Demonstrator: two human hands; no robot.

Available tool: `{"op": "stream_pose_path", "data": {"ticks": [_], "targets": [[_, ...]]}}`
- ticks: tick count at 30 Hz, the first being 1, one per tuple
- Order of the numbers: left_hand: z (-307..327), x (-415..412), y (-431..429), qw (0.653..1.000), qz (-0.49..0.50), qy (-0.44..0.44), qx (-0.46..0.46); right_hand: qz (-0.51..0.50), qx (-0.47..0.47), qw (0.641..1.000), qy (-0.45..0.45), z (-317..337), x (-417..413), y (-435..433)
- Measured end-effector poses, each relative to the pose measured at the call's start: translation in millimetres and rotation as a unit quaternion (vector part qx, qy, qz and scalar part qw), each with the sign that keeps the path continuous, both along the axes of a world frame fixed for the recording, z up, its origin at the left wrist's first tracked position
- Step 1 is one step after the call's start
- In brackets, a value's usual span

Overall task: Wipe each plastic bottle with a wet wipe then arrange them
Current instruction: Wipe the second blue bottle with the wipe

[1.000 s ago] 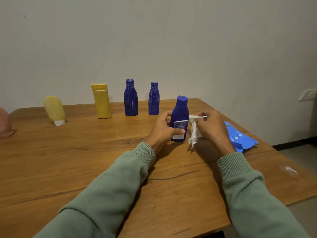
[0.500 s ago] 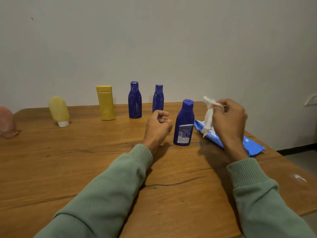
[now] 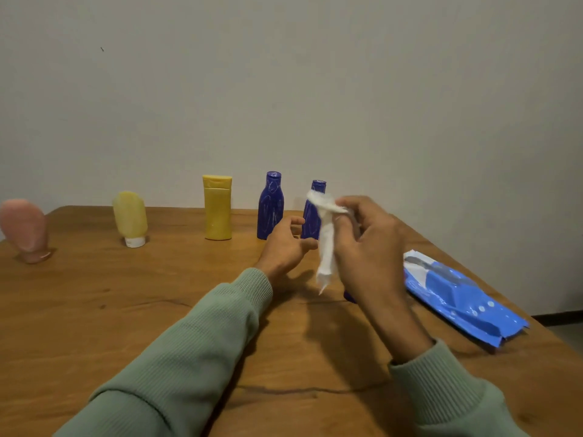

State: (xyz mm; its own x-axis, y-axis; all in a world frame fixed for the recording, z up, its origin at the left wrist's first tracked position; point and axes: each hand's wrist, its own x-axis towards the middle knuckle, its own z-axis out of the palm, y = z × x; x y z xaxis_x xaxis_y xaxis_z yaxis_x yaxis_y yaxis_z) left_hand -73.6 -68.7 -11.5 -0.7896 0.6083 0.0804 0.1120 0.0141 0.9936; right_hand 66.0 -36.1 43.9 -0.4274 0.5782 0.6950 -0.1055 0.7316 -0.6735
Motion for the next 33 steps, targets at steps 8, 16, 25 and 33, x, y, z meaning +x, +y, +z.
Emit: {"op": "stream_pose_path", "data": {"ticks": [8, 16, 25, 33], "targets": [[-6, -34, 15, 0.998, -0.029, 0.034, -0.036, 0.006, -0.143, 0.982, -0.122, -38, -57, 0], [-16, -53, 35, 0.995, -0.045, 0.063, -0.061, -0.022, -0.187, 0.967, -0.17, -52, -74, 9], [-27, -75, 55, 0.997, -0.05, 0.057, -0.035, -0.032, -0.154, 0.967, -0.202, -58, -79, 9], [-29, -79, 72, 0.993, -0.018, 0.104, -0.053, -0.034, -0.17, 0.965, -0.195, -61, -77, 14]]}}
